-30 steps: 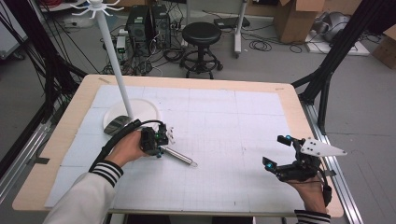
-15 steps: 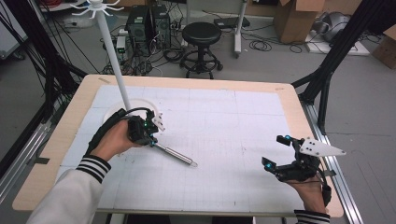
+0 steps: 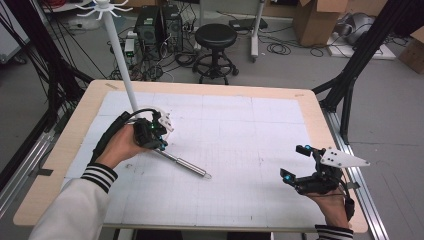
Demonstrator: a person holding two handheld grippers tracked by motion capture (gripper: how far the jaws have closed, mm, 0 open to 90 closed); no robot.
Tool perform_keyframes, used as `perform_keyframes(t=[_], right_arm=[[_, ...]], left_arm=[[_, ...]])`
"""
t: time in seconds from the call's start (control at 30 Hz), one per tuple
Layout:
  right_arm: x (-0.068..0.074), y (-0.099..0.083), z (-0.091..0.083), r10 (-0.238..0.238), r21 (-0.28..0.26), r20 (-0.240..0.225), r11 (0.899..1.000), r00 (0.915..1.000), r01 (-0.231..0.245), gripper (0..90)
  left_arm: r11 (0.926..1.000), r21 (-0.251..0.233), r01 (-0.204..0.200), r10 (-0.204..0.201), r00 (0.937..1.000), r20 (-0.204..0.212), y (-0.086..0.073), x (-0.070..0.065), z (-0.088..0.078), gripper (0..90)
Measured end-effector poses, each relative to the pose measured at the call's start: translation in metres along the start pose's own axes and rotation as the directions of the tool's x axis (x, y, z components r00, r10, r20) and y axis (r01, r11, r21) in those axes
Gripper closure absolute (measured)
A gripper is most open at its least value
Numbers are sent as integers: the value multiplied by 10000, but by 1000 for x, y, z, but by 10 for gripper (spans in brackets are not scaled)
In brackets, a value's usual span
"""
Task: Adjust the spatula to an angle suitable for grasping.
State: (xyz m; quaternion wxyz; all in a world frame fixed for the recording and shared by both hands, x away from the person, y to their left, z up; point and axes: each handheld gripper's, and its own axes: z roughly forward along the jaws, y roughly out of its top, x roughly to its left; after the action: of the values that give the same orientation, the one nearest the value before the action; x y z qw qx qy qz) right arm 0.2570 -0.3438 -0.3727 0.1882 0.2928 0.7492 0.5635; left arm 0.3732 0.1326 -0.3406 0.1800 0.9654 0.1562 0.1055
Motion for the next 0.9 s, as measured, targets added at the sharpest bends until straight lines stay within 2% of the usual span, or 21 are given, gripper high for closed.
perform_keyframes(t=[0.03,0.07,0.1,0.13,0.17,0.37,0.4,0.6,0.73,0.9], right_arm=[[0,0,0,5,-4,4,10000,10000,-5,3],[0,0,0,6,-1,7,10000,10000,-6,4],[0,0,0,8,0,2,10000,10000,-8,4],[0,0,0,7,0,2,10000,10000,-7,4],[0,0,0,11,5,10,10000,10000,-11,4],[0,0,1,-3,24,-27,10000,10000,3,3],[0,0,1,-17,21,-19,10000,10000,17,4],[0,-1,1,-21,41,-13,10000,10000,21,3],[0,-1,2,-24,44,-20,10000,10000,24,3],[0,-1,3,-45,117,-59,9999,10000,46,4]], left_arm=[[10000,3,99,-99,9999,-18,-1,2,-1,900],[9979,-334,553,-556,9984,-84,-1,0,1,900],[9987,-187,469,-474,9985,-279,-1,3,-2,900],[9982,-201,559,-567,9976,-396,-1,5,-3,900],[9924,-665,1032,-1055,9939,-311,-1,3,-1,900],[9847,-879,1503,-1568,9850,-725,-3,9,0,900],[9853,-880,1465,-1534,9851,-782,-3,11,0,900],[9740,-1130,1965,-2088,9717,-1104,-8,15,5,900],[9614,-1406,2364,-2549,9579,-1320,-13,19,8,900],[9570,-1299,2595,-2779,9484,-1529,-19,25,17,900]])
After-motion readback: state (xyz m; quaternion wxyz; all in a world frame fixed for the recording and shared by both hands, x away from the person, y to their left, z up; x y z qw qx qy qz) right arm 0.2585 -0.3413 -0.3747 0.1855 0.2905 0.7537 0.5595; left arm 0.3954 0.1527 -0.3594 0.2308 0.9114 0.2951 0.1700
